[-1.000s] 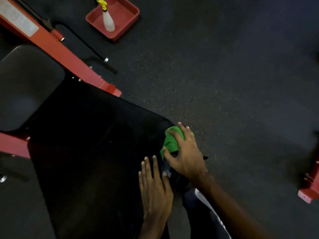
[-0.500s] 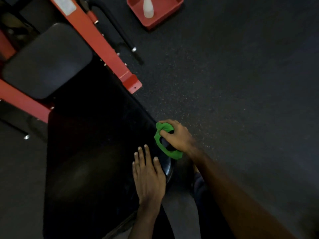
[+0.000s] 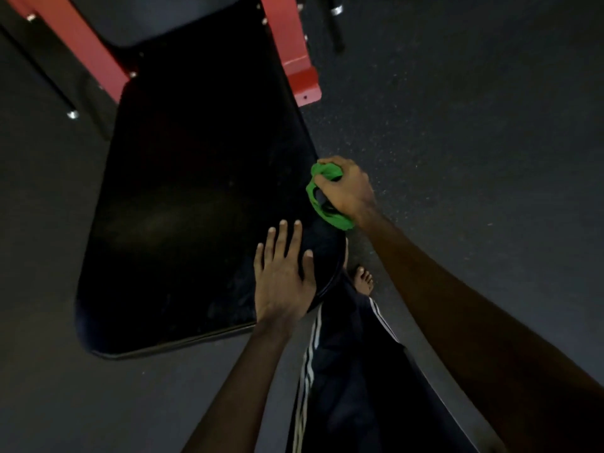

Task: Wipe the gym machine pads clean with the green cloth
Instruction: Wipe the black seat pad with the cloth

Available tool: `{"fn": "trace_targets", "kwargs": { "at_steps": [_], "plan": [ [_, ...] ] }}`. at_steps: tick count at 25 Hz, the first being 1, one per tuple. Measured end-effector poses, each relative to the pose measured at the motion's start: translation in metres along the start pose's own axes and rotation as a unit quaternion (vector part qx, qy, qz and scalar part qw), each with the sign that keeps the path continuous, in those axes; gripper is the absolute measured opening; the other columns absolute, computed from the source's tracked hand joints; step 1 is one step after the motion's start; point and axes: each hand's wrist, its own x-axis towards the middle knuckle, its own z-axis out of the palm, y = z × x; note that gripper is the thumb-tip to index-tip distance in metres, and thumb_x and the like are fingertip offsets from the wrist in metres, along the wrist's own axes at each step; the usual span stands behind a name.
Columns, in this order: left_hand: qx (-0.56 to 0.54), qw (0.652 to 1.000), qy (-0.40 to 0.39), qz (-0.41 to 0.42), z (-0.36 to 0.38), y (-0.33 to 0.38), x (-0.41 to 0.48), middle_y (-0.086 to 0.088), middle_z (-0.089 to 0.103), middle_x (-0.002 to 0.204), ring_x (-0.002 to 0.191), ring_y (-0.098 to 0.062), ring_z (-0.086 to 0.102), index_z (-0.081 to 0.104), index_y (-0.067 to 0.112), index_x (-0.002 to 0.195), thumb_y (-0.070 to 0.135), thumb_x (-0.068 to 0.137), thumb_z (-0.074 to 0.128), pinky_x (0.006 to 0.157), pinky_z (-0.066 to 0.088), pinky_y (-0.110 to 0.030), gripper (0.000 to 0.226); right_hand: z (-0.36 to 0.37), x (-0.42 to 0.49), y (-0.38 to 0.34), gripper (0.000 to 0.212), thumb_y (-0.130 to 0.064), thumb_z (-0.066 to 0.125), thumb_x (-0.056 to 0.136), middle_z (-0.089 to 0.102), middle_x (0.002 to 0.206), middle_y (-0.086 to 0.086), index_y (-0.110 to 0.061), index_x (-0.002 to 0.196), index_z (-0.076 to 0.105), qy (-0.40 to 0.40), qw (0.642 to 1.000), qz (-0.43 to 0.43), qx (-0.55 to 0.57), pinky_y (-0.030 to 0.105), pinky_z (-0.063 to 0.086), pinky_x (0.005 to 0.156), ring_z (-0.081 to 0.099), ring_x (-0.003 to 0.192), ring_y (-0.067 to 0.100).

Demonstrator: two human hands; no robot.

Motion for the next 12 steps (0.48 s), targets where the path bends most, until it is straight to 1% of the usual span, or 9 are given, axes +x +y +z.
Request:
{"fn": "trace_targets", "kwargs": {
  "at_steps": [3,6,8,10,12],
  "plan": [
    [-0.003,1.000,-0.008,-0.011,-0.002,0.003,0.001,0.005,0.007,0.168,0.154,-0.013,-0.004,0.009,0.032,0.160,0.048,0.104,0.018,0.125,-0.001,-0.037,0.059,-0.004,-0.006,0.002,0.036,-0.036,0.071,0.088,0.061,0.127,-0.001,-0.033,0.124,0.066,-0.012,1.000,0.011,0.006,0.025,0.042,0.091,0.059,0.115,0.019],
    [-0.011,1.000,-0.013,-0.010,-0.006,0.003,0.002,0.008,0.005,0.167,0.154,-0.012,-0.005,0.008,0.034,0.159,0.050,0.102,0.017,0.125,-0.001,-0.037,0.060,-0.008,-0.020,0.010,0.038,-0.032,0.070,0.088,0.060,0.126,-0.001,-0.032,0.126,0.065,-0.014,1.000,0.019,0.005,0.025,0.040,0.090,0.058,0.115,0.018],
    [-0.038,0.999,-0.008,-0.023,-0.007,0.006,0.002,0.007,0.010,0.167,0.154,-0.011,-0.002,0.016,0.033,0.159,0.050,0.101,0.020,0.125,0.002,-0.037,0.060,-0.009,-0.029,0.016,0.039,-0.031,0.069,0.089,0.060,0.126,-0.003,-0.031,0.127,0.065,-0.008,1.000,0.019,-0.003,0.022,0.038,0.089,0.057,0.109,0.013],
    [-0.089,0.994,0.007,-0.059,-0.007,0.015,0.011,0.003,0.021,0.165,0.154,-0.014,0.006,0.030,0.029,0.156,0.046,0.101,0.029,0.124,0.006,-0.037,0.057,-0.006,-0.027,0.016,0.039,-0.031,0.068,0.089,0.060,0.126,-0.005,-0.032,0.127,0.065,-0.006,1.000,0.014,-0.011,0.020,0.036,0.089,0.056,0.107,0.008],
    [-0.098,0.991,0.019,-0.088,-0.003,0.028,0.029,-0.002,0.024,0.164,0.154,-0.018,0.010,0.034,0.025,0.155,0.039,0.104,0.036,0.124,0.009,-0.038,0.053,-0.002,-0.005,0.011,0.038,-0.031,0.066,0.090,0.062,0.128,-0.002,-0.031,0.128,0.066,0.001,1.000,-0.013,-0.007,0.022,0.039,0.092,0.059,0.113,0.014]
  ]
}}
